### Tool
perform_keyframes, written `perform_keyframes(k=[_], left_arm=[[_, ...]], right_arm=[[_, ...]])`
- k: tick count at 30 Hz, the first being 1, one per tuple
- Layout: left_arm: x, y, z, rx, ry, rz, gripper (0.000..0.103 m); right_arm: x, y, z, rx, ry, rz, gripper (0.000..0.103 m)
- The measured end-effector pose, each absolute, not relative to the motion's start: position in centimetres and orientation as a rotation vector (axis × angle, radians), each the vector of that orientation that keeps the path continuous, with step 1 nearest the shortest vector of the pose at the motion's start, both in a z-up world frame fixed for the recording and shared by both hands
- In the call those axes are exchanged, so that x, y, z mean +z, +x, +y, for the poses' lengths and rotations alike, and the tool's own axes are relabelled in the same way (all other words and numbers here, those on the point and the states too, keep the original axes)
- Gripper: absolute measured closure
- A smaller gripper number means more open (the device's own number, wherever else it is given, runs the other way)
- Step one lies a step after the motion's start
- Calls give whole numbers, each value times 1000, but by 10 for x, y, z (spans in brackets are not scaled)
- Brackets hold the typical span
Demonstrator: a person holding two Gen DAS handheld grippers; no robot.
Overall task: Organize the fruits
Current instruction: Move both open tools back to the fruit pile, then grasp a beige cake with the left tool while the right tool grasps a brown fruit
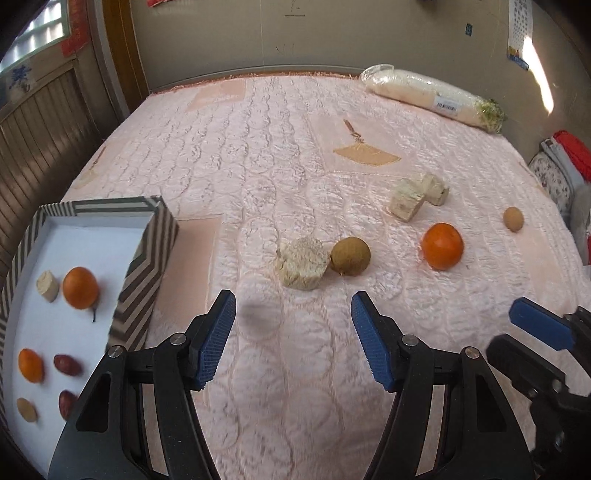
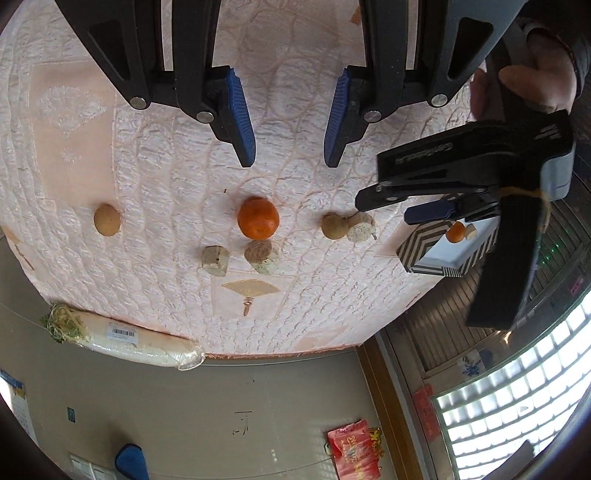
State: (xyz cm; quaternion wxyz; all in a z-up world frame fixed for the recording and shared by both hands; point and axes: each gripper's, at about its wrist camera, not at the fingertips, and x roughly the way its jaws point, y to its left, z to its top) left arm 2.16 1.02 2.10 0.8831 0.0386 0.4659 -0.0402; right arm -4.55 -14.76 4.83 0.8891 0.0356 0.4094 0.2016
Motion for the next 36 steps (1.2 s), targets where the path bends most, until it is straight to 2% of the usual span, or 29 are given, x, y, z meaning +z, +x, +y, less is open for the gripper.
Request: perform_keyframes(k=[7, 8, 11, 12, 32, 34, 36], left_arm=[[16, 40, 17, -88, 32, 949, 39], [16, 41, 18, -91, 27, 945, 48], [16, 40, 18, -101, 30, 936, 69], [17, 39, 18, -109, 27, 934, 72], [38, -12, 54, -33, -18, 883, 71], [39, -14, 54, -37, -13, 883, 71], [38, -16, 56, -40, -18, 884, 71]], right_arm=[[42, -31, -143, 444, 61, 868, 66], [41, -29, -141, 449, 56, 872, 66], [40, -25, -135, 459, 43, 873, 66], [39, -22, -132, 460, 40, 876, 66], [26, 41, -57, 553, -90, 883, 66], [22, 45, -54, 549, -88, 894, 79], [21, 43, -55, 537, -80, 885, 79]])
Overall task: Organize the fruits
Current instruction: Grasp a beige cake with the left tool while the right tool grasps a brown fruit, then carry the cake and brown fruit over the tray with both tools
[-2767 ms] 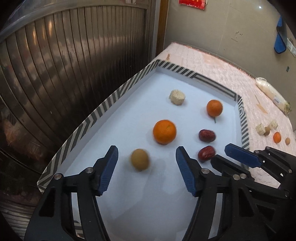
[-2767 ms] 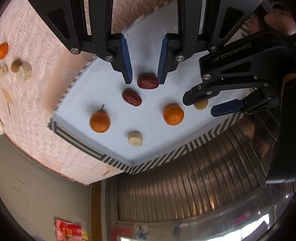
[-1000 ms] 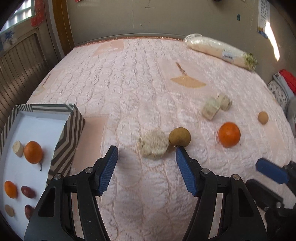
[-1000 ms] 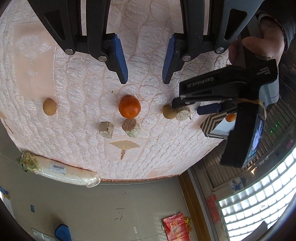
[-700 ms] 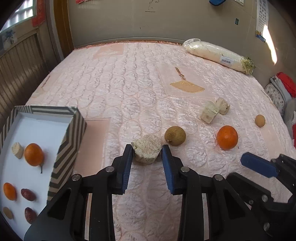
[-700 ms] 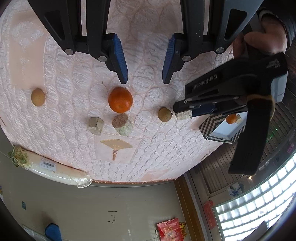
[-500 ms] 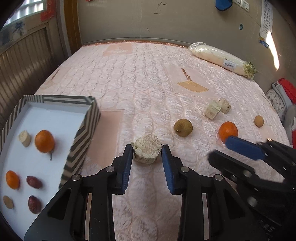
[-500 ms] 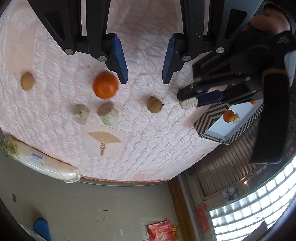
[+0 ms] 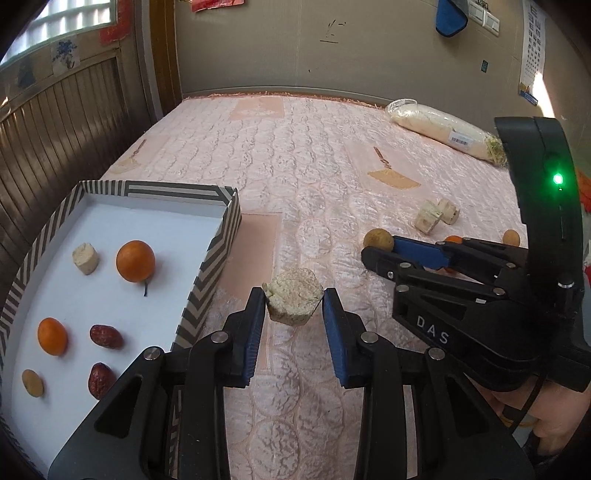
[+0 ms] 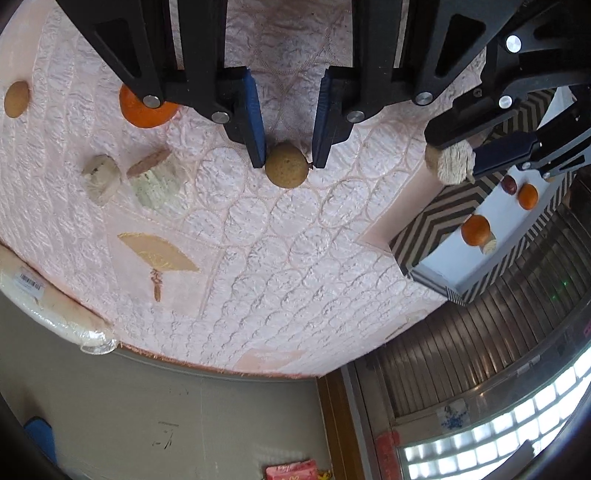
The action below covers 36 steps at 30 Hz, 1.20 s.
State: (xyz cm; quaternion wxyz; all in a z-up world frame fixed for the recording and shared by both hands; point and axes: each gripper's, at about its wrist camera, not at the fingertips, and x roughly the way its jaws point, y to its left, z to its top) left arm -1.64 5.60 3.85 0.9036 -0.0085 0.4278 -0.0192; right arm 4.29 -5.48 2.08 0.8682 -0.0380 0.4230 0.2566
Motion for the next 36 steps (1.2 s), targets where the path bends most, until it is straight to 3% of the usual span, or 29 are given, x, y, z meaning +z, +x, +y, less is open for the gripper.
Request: perform_keyframes(k=[16, 36], left_arm=[[55, -50, 64, -22, -15, 839, 72], [77, -91, 113, 53, -27, 785, 72]], right_arm=[[49, -39, -88, 472, 36, 802, 79], [80, -85, -26, 585, -41, 753, 78]])
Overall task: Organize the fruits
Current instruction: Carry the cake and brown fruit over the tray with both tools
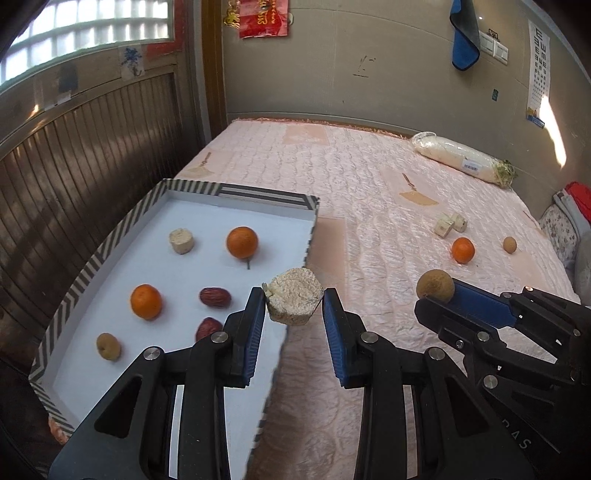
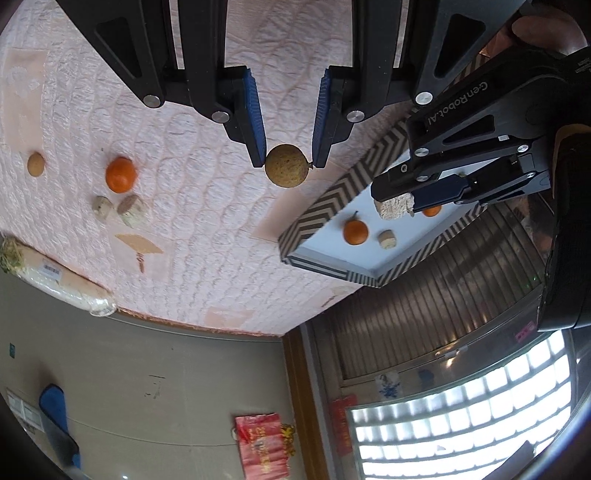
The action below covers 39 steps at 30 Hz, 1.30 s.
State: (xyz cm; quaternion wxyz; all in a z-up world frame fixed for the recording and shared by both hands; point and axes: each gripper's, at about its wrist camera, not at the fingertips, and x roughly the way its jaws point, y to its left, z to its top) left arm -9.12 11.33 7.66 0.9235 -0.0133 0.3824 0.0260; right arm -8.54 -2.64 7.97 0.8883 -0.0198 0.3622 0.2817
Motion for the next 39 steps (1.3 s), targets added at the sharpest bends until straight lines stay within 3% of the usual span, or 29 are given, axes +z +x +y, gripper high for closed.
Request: perform_keyframes(k=[39], left_arm=[[47, -127, 222, 193, -131, 853, 72]], right_arm=[[61, -95, 104, 785, -219, 826, 78]])
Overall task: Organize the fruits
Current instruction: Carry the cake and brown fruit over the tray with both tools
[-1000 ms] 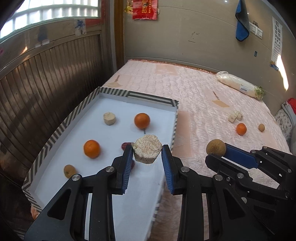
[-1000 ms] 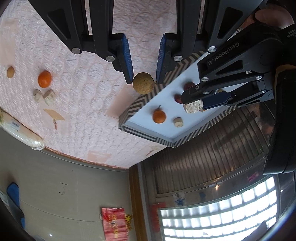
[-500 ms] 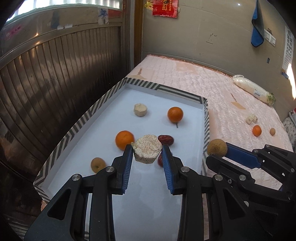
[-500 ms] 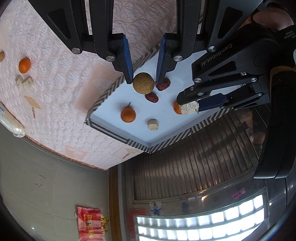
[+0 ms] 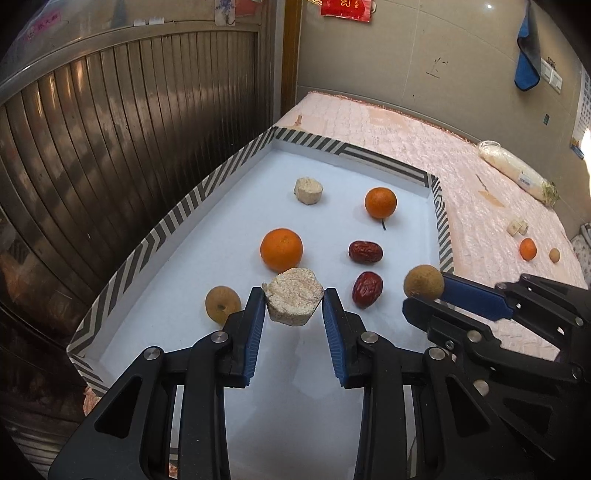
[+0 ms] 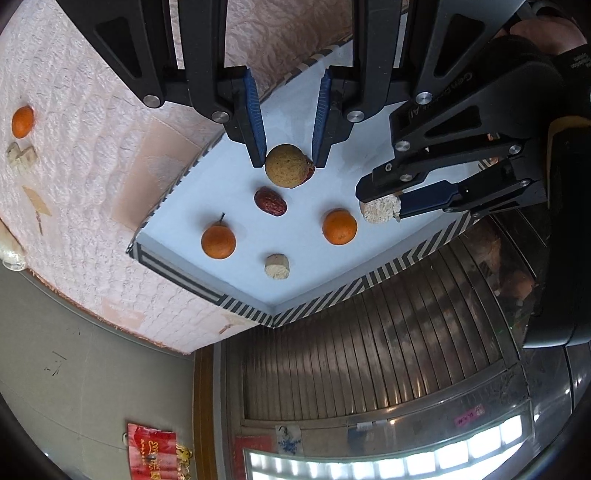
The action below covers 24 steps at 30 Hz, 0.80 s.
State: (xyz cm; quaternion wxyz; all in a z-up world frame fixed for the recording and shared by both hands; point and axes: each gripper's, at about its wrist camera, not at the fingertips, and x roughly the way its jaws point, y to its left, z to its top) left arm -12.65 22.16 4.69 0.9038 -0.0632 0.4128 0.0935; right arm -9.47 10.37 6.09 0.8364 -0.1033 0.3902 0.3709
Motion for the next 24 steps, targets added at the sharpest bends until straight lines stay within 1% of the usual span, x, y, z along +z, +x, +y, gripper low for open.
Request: perform_keyframes(k=[24], left_arm=[[30, -126, 229, 189, -128, 908, 72]], right_arm=[[50, -70, 134, 811, -256, 860, 78]])
